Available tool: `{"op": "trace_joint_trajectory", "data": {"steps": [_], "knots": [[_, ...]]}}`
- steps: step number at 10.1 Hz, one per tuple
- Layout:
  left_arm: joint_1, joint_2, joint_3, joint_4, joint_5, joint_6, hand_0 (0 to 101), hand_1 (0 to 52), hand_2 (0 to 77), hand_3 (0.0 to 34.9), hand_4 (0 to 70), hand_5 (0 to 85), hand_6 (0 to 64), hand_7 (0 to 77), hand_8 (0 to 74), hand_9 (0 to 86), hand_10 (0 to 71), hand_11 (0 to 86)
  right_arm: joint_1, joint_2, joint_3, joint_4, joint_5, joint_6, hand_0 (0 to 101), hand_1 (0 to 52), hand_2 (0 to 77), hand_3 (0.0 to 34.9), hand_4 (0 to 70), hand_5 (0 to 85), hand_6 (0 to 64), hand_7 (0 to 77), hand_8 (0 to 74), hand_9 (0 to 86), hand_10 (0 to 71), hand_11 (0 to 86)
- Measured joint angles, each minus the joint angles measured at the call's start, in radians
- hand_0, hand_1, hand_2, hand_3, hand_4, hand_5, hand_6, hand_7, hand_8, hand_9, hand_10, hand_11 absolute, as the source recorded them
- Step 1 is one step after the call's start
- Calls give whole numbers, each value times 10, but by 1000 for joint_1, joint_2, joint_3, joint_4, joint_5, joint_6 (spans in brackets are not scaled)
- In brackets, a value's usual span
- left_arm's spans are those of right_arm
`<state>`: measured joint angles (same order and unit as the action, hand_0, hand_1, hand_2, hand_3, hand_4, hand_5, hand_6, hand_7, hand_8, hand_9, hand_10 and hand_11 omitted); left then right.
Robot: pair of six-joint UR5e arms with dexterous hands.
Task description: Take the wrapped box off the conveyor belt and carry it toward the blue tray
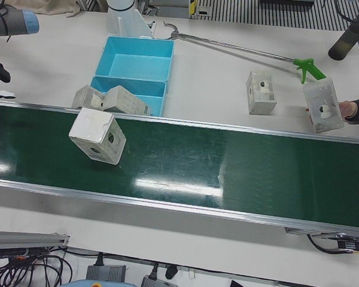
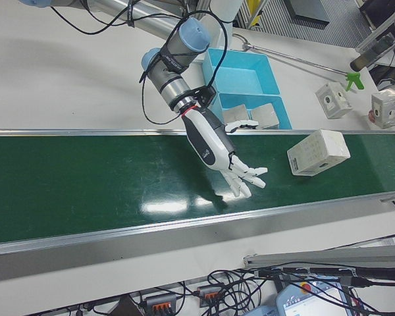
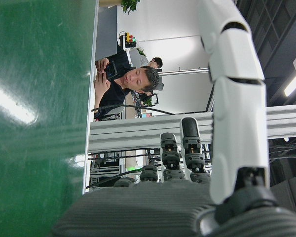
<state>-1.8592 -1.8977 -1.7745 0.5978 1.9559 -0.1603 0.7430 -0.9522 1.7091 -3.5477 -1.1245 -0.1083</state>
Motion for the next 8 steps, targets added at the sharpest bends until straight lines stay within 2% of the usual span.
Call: {"op": "trace_joint_trajectory", "data": {"steps": [5,6,8], "knots": [[0,0,0,0,0,0,0,0,11,0,0,11,5,0,5,0,5,5,0,0,-3,1,0,0,495,180,164,0,142,262,65,71,16,49,0,5],[0,0,0,0,0,0,0,0,5,0,0,11,5,0,5,0,5,5,0,0,-8,2,0,0,495,164,142,0,109,235,55,71,0,22,0,5],[0,0,0,0,0,0,0,0,5,0,0,11,5,0,5,0,5,5,-1,1,-18,2,0,1,493,158,120,0,98,229,55,65,5,22,0,5]]}}
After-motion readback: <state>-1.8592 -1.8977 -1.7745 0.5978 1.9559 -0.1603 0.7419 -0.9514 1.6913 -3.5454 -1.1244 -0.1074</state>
